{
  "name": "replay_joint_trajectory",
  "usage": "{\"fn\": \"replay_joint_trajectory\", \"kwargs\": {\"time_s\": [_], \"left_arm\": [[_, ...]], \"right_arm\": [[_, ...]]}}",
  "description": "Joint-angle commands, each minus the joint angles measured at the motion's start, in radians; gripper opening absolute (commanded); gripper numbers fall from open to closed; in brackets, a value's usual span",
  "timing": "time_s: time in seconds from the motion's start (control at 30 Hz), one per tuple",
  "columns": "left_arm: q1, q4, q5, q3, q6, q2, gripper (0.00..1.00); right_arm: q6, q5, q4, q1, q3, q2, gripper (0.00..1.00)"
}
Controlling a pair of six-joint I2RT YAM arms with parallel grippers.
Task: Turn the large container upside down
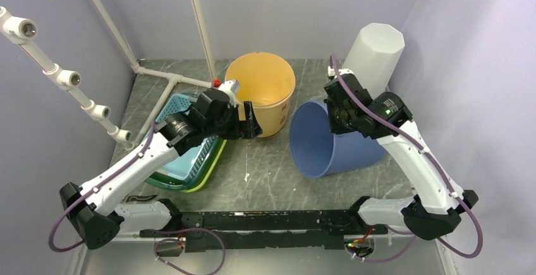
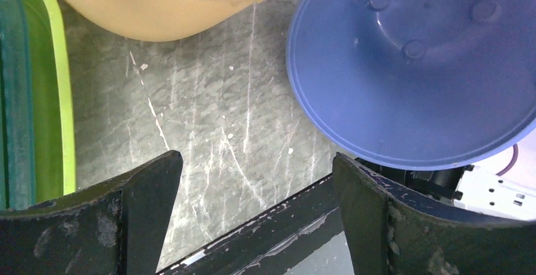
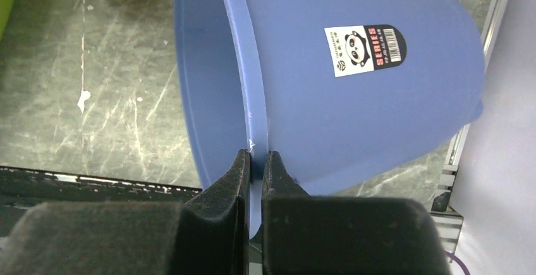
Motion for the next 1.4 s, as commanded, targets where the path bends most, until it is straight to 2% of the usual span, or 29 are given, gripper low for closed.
{"fn": "replay_joint_trajectory", "kwargs": {"time_s": [0.0, 0.17, 0.57, 1.1, 1.37], "left_arm": [[0.001, 0.073, 0.013, 0.061, -0.015, 0.058, 0.94], [0.022, 0.114, 0.056, 0.100, -0.023, 0.140, 0.94], [0.153, 0.162, 0.157, 0.159, 0.019, 0.232, 0.93], [0.237, 0.138, 0.213, 0.280, 0.059, 0.393, 0.91], [0.237, 0.173, 0.223, 0.179, 0.028, 0.291, 0.92]], "right_arm": [[0.044, 0.051, 0.036, 0.040, -0.065, -0.001, 0.00], [0.076, 0.094, 0.058, 0.072, -0.171, 0.004, 0.00], [0.109, 0.046, 0.133, 0.088, -0.304, -0.025, 0.00], [0.157, 0.106, 0.061, 0.165, -0.271, 0.033, 0.00], [0.235, 0.217, -0.041, 0.254, -0.207, 0.103, 0.00]]}}
